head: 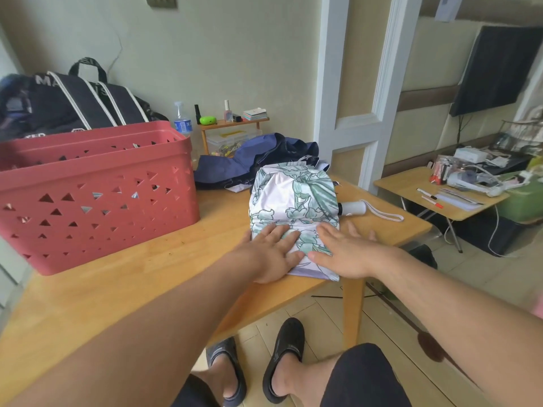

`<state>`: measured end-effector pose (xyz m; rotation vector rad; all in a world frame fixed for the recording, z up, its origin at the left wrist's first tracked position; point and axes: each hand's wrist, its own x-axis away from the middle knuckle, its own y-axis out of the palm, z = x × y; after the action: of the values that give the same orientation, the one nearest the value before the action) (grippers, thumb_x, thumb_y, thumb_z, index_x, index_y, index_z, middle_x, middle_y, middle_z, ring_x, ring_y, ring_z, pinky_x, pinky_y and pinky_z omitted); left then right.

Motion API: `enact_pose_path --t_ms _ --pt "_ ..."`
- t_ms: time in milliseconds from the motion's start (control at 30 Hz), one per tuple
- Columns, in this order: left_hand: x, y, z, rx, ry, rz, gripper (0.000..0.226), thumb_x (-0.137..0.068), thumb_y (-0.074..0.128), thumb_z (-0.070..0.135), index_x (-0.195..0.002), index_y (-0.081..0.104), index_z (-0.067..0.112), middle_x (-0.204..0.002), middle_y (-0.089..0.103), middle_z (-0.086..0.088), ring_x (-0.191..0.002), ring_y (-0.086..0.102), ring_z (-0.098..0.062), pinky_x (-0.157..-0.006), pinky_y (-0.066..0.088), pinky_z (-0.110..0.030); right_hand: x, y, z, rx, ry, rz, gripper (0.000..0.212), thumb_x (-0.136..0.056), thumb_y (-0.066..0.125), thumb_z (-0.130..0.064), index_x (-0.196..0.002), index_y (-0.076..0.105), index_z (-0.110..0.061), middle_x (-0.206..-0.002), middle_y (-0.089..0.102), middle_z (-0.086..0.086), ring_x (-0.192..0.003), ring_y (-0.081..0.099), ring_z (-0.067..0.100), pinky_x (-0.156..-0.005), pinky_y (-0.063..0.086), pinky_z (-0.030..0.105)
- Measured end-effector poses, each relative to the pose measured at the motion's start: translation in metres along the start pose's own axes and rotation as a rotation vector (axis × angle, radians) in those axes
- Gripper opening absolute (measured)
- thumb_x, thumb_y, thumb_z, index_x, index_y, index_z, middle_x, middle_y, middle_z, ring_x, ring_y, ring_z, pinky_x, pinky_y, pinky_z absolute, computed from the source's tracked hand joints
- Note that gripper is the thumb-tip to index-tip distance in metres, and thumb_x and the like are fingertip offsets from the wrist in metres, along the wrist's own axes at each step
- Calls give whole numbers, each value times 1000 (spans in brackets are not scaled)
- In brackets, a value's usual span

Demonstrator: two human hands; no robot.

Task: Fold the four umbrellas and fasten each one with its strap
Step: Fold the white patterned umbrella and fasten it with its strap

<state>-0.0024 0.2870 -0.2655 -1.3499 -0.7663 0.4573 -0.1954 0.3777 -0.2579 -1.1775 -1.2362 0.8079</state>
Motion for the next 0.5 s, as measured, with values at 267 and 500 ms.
enact_pose_path --t_ms 267,500 --pt "4 -1 3 3 -27 14 89 -87 16 90 -162 -8 49 -172 -16 14 -159 -18 -16 -125 -8 -60 5 3 -27 -186 -162 348 54 -106 32 -55 -150 44 -26 -159 40 -4 -148 35 26 -113 35 50" --pt "23 7 -17 80 -94 90 100 -84 16 95 -164 -6 40 -173 -15 13 -159 -16 -16 -127 -6 -57 15 17 13 -48 100 96 100 -84 4 -92 -164 -10 -34 -170 -21 -15 -159 -17 28 -123 -3 65"
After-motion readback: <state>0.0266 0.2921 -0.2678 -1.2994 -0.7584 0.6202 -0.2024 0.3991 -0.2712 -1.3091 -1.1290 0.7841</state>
